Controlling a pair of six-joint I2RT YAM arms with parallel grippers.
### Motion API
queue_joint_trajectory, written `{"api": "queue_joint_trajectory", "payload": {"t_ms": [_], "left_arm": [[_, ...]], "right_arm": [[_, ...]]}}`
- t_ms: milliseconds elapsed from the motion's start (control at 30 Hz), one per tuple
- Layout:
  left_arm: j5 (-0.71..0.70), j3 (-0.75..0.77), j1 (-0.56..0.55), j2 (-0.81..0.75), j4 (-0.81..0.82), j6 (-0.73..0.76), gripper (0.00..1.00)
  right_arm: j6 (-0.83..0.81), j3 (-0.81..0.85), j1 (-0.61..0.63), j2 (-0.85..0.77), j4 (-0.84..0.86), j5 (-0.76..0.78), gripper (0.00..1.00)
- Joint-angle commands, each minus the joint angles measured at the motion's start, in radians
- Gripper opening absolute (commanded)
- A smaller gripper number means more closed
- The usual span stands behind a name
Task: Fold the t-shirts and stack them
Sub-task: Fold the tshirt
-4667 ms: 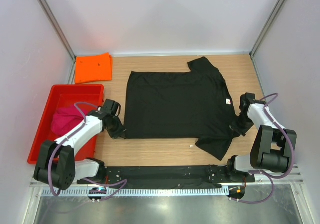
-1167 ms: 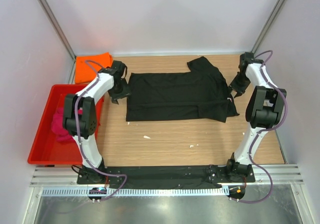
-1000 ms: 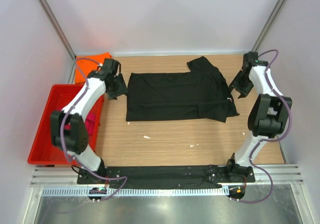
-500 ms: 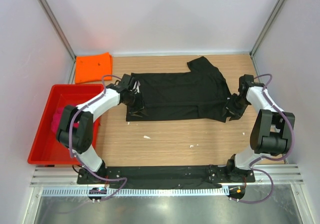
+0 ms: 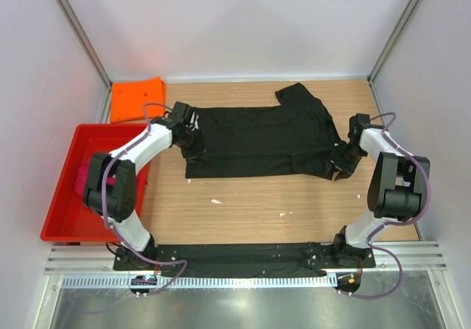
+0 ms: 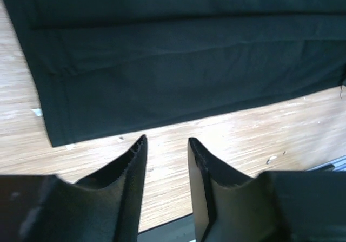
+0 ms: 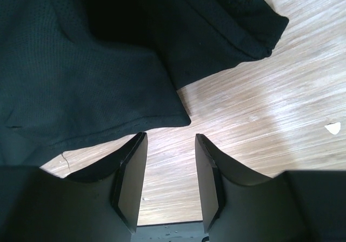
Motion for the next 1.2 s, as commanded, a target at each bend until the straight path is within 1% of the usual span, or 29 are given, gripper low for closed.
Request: {"api": "queue_joint_trajectory", "payload": {"t_ms": [0, 133, 367, 467, 533, 600, 633, 733, 833, 967, 1133, 1167], "left_arm": [[0.017, 0.046, 0.023, 0.031, -0.026, 0.041, 0.35], [0.036, 0.058, 0.023, 0.056, -0.008, 0.026, 0.33], [0.054, 0.065, 0.023, 0.073, 0.003, 0.014, 0.32], [0.034, 0.068, 0.023, 0.074, -0.009, 0.023, 0.33], [0.014, 0.068, 0.025, 0.077, -0.014, 0.029, 0.33], [0.010, 0.071, 0.029, 0.087, -0.011, 0.040, 0.33], [0.014, 0.080, 0.032, 0.091, -0.012, 0.043, 0.33], [0.028, 0.104, 0.032, 0.123, -0.014, 0.052, 0.27], [0.046, 0.137, 0.032, 0.146, -0.009, 0.049, 0.24], [0.059, 0.147, 0.029, 0.159, 0.001, 0.038, 0.23], [0.054, 0.129, 0.025, 0.151, 0.009, 0.035, 0.23], [0.054, 0.126, 0.025, 0.145, 0.009, 0.035, 0.24]], "right_arm": [[-0.011, -0.002, -0.005, 0.000, 0.022, 0.013, 0.47], [-0.013, -0.022, -0.007, 0.005, 0.046, 0.002, 0.48], [-0.016, -0.034, -0.007, 0.022, 0.063, 0.013, 0.46], [-0.022, -0.037, -0.005, 0.031, 0.071, 0.022, 0.45], [-0.022, -0.040, -0.007, 0.037, 0.086, 0.011, 0.43], [-0.013, -0.046, -0.005, 0.045, 0.100, -0.015, 0.32], [-0.007, -0.046, -0.005, 0.042, 0.110, -0.024, 0.20], [0.021, -0.037, -0.005, 0.021, 0.126, -0.062, 0.01], [0.084, 0.007, -0.005, -0.013, 0.121, -0.107, 0.01], [0.209, 0.102, -0.013, -0.035, 0.127, -0.180, 0.01], [0.335, 0.183, -0.018, -0.001, 0.167, -0.210, 0.01], [0.348, 0.191, -0.018, 0.026, 0.176, -0.223, 0.01]]}}
